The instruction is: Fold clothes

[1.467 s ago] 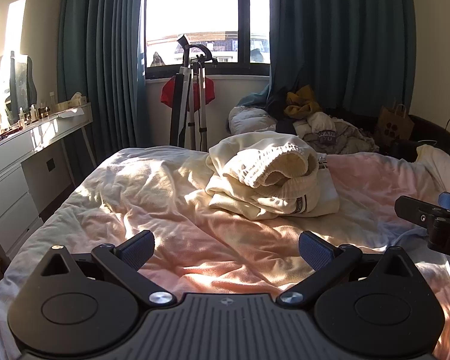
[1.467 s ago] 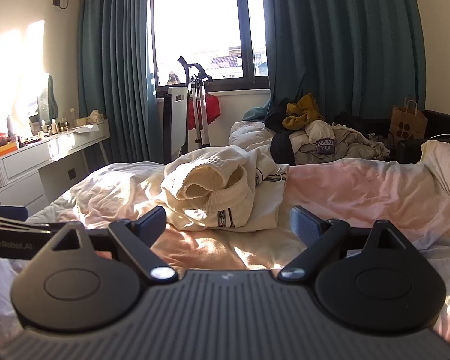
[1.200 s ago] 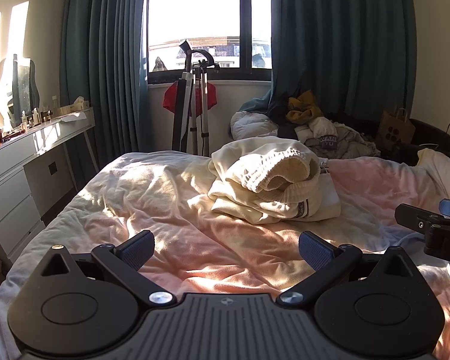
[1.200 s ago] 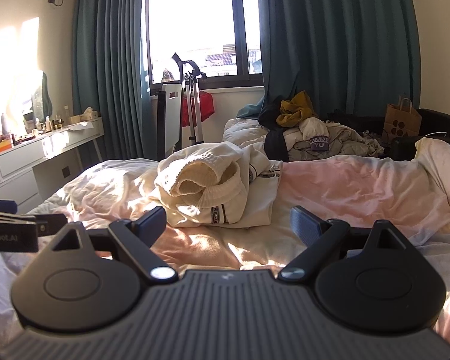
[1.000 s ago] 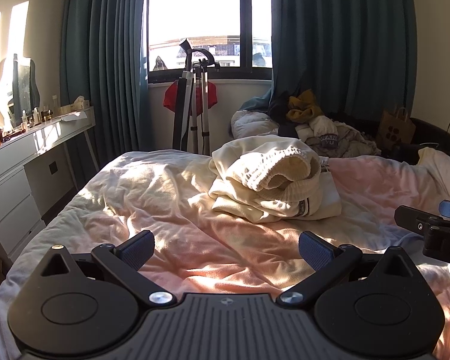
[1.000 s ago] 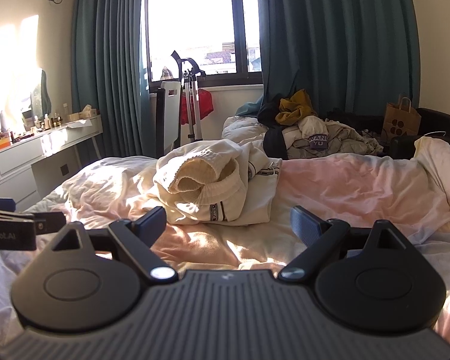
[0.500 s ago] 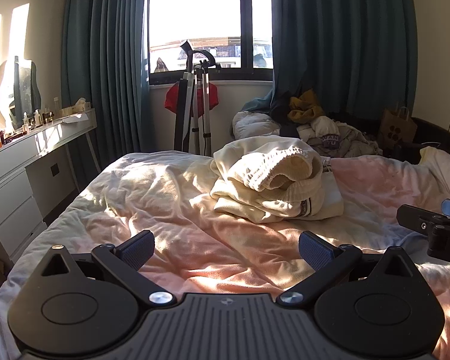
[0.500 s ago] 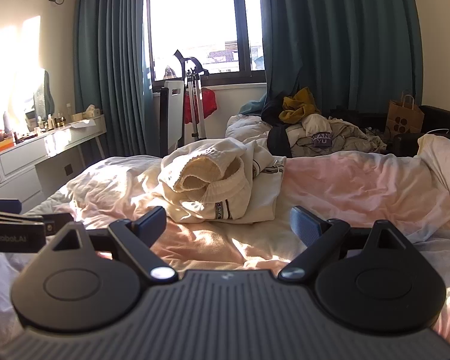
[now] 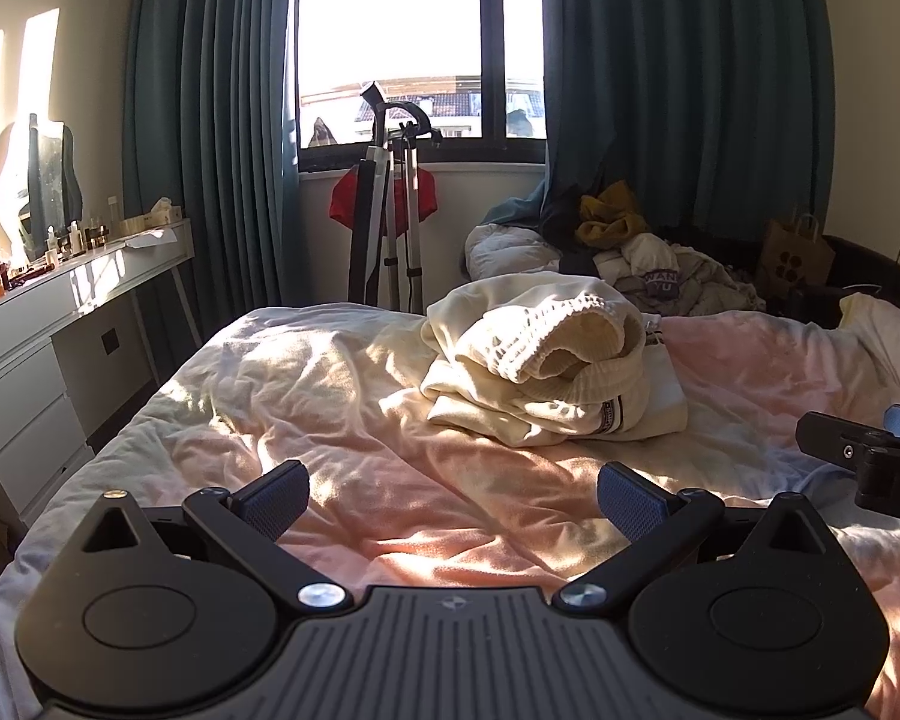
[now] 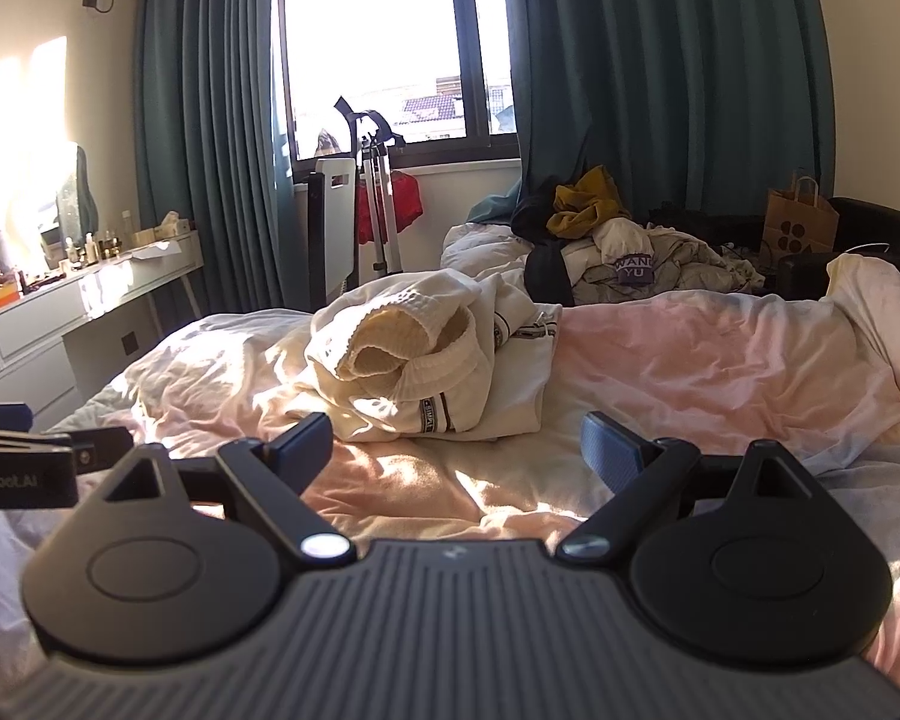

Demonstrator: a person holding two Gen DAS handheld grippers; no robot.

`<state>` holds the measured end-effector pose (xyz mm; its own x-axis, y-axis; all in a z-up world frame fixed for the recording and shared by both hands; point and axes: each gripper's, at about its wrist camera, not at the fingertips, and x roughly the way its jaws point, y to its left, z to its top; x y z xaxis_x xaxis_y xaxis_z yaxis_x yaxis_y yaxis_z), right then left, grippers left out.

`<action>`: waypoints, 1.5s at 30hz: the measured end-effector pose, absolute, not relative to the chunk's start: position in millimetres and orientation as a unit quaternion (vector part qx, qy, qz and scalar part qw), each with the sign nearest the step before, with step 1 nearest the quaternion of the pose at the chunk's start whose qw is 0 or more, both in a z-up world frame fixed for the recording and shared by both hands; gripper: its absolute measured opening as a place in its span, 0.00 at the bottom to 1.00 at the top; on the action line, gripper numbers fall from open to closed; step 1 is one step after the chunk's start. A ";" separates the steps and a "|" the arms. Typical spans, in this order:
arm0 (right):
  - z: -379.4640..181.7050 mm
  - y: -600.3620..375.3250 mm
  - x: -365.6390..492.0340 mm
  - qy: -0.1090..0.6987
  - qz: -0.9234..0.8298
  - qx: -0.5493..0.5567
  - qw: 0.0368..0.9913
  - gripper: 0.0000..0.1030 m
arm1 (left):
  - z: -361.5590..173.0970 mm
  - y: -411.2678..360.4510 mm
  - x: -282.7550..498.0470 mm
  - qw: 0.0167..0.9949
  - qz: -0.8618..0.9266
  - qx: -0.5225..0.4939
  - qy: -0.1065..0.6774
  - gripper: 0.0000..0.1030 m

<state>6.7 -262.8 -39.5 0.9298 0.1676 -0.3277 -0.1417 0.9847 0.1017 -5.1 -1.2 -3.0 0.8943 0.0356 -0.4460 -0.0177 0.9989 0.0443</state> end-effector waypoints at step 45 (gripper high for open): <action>-77.2 -319.4 28.3 0.230 0.015 0.145 0.962 0.88 | -48.7 -93.3 190.2 0.976 -0.030 0.098 0.194 0.92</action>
<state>28.3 -319.4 -77.2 0.8934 0.0965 -0.4387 0.0374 0.9573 0.2866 190.2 -93.3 -48.7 0.9229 -0.0212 -0.3846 0.0975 0.9788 0.1801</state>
